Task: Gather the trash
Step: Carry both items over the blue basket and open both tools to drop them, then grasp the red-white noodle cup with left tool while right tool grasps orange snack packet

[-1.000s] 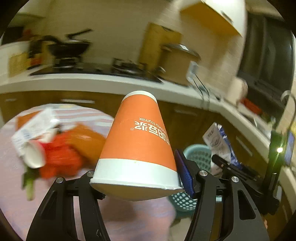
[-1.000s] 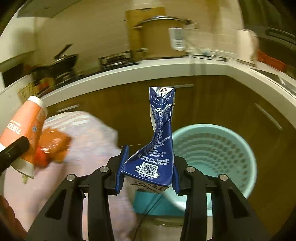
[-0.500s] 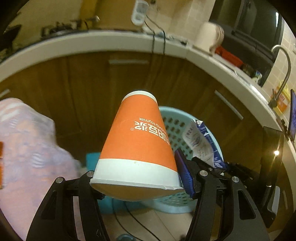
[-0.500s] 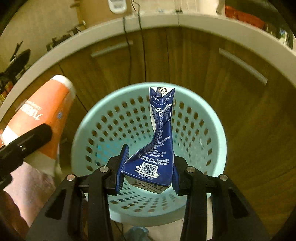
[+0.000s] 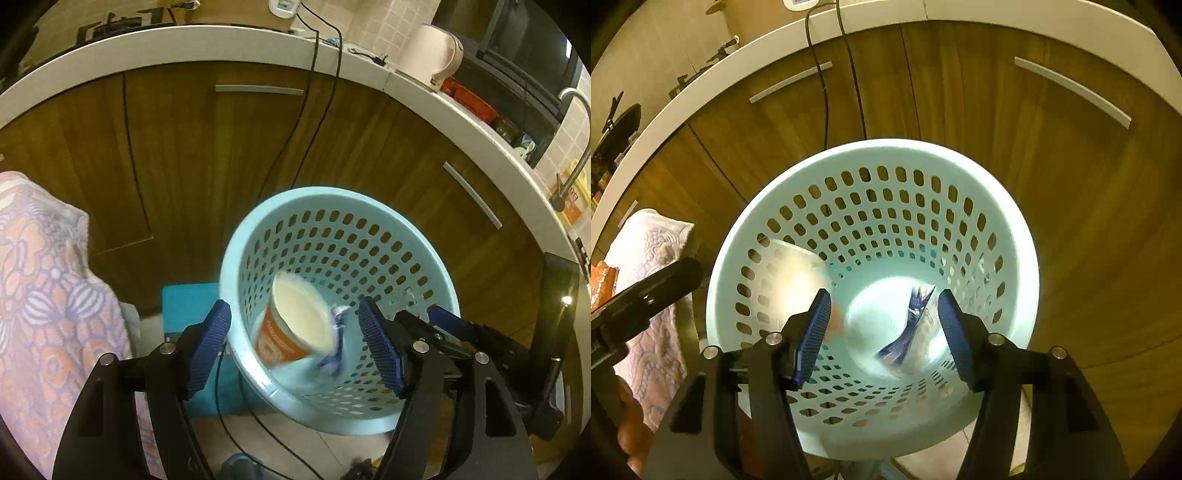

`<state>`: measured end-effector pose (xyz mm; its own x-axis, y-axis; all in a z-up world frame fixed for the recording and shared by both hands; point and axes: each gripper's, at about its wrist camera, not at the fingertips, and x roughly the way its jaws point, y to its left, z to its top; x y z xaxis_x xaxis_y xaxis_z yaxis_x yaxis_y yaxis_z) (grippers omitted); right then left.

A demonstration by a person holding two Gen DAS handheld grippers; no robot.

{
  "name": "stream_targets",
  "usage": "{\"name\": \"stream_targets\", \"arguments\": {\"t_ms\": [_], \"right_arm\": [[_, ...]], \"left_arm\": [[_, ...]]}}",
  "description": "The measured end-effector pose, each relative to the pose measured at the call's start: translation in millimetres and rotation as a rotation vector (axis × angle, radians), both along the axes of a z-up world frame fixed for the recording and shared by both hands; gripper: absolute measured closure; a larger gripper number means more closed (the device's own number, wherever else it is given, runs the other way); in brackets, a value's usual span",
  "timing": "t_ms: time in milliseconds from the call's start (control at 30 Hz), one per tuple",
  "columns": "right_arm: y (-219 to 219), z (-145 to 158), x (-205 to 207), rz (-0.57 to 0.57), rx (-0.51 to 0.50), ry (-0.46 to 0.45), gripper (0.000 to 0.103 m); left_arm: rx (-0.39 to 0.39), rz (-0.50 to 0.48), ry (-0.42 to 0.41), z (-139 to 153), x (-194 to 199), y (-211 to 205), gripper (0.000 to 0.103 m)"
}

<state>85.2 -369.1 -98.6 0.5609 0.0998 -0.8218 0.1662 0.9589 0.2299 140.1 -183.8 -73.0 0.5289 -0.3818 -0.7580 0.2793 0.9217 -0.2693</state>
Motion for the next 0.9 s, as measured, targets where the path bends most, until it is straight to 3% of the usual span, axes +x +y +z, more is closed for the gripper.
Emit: {"name": "stream_targets", "arguments": {"t_ms": [200,433,700,900], "right_arm": [[14.2,20.2,-1.8,0.019,-0.024,-0.053,0.046],[65.2,60.4,-4.5,0.121,-0.047,-0.173,0.046],[147.9,108.8,-13.6,0.299,-0.034,-0.314,0.047],[224.8,132.3,-22.9,0.449,-0.033,-0.375,0.047]], "left_arm": [[-0.032,0.033,-0.051,20.8,-14.7,20.7,0.033],[-0.042,0.128,-0.184,63.5,-52.4,71.4,0.033],[-0.032,0.380,-0.317,108.7,-110.0,170.4,0.033],[0.004,0.614,-0.348,122.6,-147.8,260.5,0.033]]}}
